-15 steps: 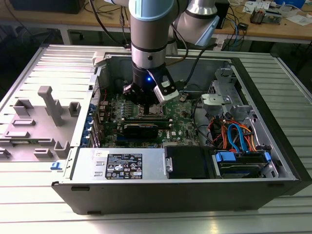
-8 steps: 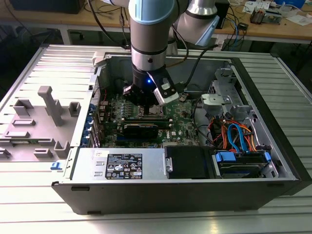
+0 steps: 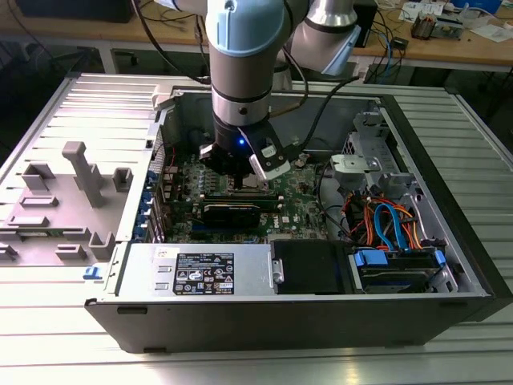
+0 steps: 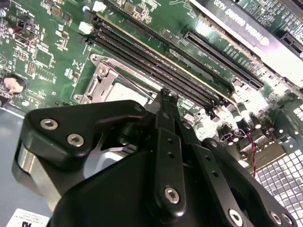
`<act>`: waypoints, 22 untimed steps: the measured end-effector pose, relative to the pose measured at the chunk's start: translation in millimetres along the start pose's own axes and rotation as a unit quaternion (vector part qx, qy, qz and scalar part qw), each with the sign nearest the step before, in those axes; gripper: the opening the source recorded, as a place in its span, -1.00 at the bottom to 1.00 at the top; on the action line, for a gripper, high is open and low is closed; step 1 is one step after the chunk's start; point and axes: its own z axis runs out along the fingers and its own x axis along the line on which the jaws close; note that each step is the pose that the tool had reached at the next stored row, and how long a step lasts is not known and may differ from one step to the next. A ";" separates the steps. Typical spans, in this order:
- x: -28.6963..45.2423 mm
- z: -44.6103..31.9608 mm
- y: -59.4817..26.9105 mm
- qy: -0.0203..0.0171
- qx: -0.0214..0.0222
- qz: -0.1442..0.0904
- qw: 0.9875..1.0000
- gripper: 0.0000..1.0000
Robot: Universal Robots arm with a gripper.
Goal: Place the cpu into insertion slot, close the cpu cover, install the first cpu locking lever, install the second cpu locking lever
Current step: 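Install the second cpu locking lever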
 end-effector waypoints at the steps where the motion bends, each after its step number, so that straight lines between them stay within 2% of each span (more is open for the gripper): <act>1: 0.1 0.1 -1.4 0.000 0.000 0.000 1.000 -0.79; 4: 1.1 1.2 -7.8 0.000 -0.003 -0.001 1.000 -0.79; 7: 2.9 1.6 -8.6 0.000 -0.011 -0.002 1.000 -0.79; 10: 3.4 1.5 -8.5 -0.001 -0.016 -0.002 1.000 -0.79; 19: 4.1 1.5 -8.5 -0.001 -0.016 -0.002 1.000 -0.79; 22: 4.2 -0.4 -8.2 -0.001 -0.018 -0.002 1.000 -0.79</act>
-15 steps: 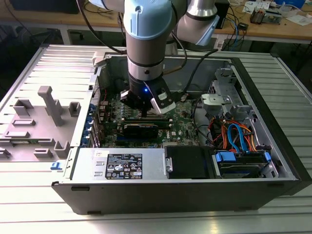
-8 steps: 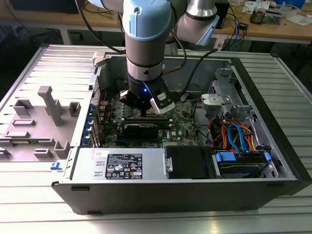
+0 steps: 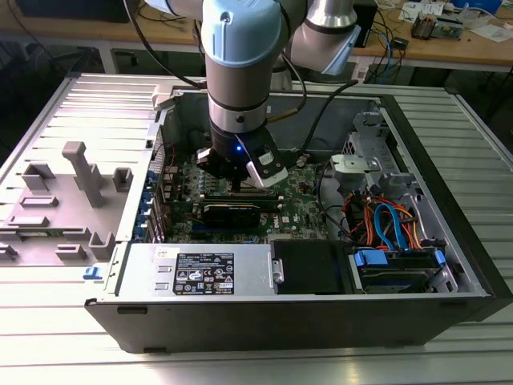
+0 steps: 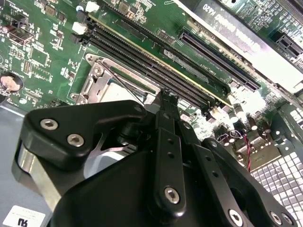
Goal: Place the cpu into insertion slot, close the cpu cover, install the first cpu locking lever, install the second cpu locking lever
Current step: 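Install the second cpu locking lever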
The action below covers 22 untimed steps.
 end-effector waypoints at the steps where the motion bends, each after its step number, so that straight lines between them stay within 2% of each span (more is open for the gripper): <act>1: 0.0 -2.0 0.4 0.000 0.000 0.000 1.000 -0.79; 9: -0.2 -6.0 1.2 0.000 -0.001 0.000 1.000 -0.79; 15: -0.3 -16.4 3.2 0.000 -0.002 0.000 1.000 -0.79; 18: -0.4 -17.3 3.4 0.000 -0.002 0.000 1.000 -0.79; 20: -2.2 -16.3 3.0 0.000 -0.008 0.000 1.000 -0.79; 22: -2.4 -14.1 2.2 -0.001 -0.012 0.000 1.000 -0.79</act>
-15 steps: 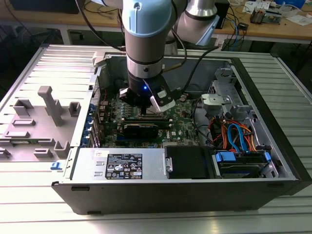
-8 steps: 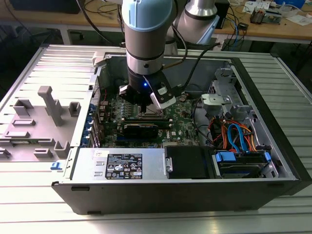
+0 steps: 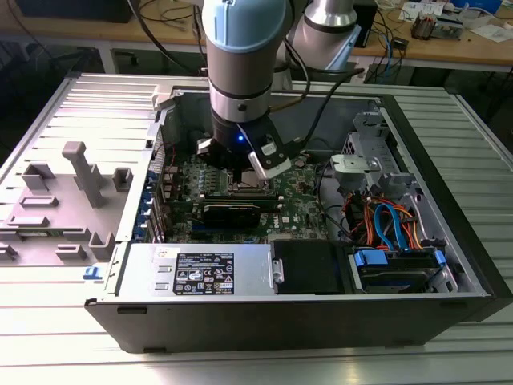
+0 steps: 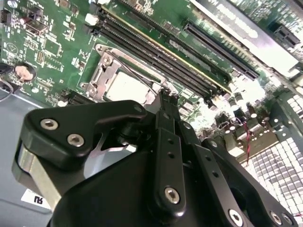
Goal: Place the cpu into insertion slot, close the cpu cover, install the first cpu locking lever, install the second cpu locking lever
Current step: 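Install the second cpu locking lever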
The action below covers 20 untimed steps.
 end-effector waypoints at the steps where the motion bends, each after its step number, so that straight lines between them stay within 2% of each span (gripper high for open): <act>1: 0.1 1.2 -1.5 0.000 -0.001 0.000 1.000 -0.79; 4: 1.0 7.0 -3.8 0.000 -0.002 0.000 1.000 -0.79; 8: 5.9 11.6 -4.5 0.000 -0.006 0.000 1.000 -0.79; 12: 6.5 16.3 -5.5 0.000 -0.007 0.000 1.000 -0.79; 13: 6.8 17.1 -5.7 0.001 -0.007 0.000 1.000 -0.79; 17: 6.9 20.3 -6.4 0.011 -0.008 0.003 1.000 -0.79; 20: 6.8 23.7 -7.2 0.012 -0.010 0.003 1.000 -0.79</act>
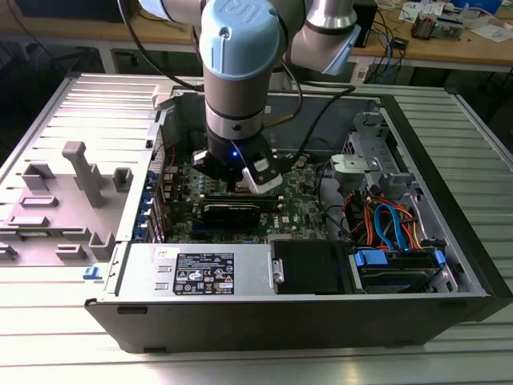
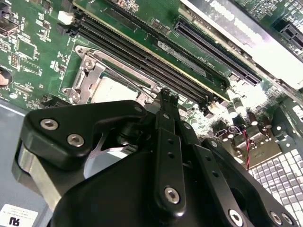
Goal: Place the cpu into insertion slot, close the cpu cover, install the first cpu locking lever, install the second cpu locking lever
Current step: 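Install the second cpu locking lever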
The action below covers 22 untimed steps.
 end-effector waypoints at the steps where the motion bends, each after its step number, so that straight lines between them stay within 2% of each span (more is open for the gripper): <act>1: 0.0 0.8 -0.2 0.000 -0.002 0.000 1.000 -0.79; 2: 0.0 1.4 -0.3 0.000 -0.004 0.000 1.000 -0.79; 4: 0.0 3.7 -0.8 -0.001 -0.013 0.000 1.000 -0.79; 5: 0.1 4.6 -1.0 -0.001 -0.013 0.000 1.000 -0.79; 14: 2.6 11.6 -3.2 0.000 -0.014 0.000 1.000 -0.79; 22: 6.0 17.5 -4.7 0.000 -0.018 0.000 1.000 -0.79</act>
